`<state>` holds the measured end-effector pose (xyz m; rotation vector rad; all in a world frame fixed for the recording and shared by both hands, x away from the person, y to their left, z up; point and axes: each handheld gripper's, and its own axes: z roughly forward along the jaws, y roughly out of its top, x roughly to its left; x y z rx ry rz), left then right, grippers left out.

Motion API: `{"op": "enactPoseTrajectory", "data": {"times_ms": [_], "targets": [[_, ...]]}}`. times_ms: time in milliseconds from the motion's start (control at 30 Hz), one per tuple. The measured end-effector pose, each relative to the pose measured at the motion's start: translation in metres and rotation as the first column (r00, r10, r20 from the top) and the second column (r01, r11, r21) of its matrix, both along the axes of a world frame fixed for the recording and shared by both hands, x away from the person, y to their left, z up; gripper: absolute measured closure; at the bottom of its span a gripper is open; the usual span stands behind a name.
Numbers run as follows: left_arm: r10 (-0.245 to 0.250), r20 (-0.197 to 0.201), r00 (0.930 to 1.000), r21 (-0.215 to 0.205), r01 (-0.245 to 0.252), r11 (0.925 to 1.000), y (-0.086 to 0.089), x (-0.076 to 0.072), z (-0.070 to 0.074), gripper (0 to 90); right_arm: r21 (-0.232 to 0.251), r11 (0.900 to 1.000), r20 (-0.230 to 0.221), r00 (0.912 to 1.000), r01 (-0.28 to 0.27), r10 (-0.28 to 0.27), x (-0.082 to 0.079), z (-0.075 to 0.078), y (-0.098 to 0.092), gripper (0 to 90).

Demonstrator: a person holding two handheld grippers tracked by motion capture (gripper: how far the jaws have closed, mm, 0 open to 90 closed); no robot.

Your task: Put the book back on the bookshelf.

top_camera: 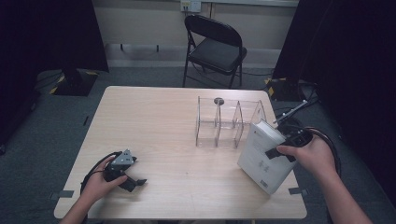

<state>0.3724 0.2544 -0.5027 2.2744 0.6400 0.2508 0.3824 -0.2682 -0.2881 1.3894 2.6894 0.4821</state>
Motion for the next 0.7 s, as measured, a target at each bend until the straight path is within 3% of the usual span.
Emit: {"op": "enactPoseTrajectory", "data": {"times_ms": [700], "targets": [[0.000,0.000,1.0000,0.000,0.000,1.0000,0.000,0.000,0.000,0.0,-0.014,0.997,0.004,0.9969,0.079,-0.079,0.018,0.002,-0.004,52.6]]}}
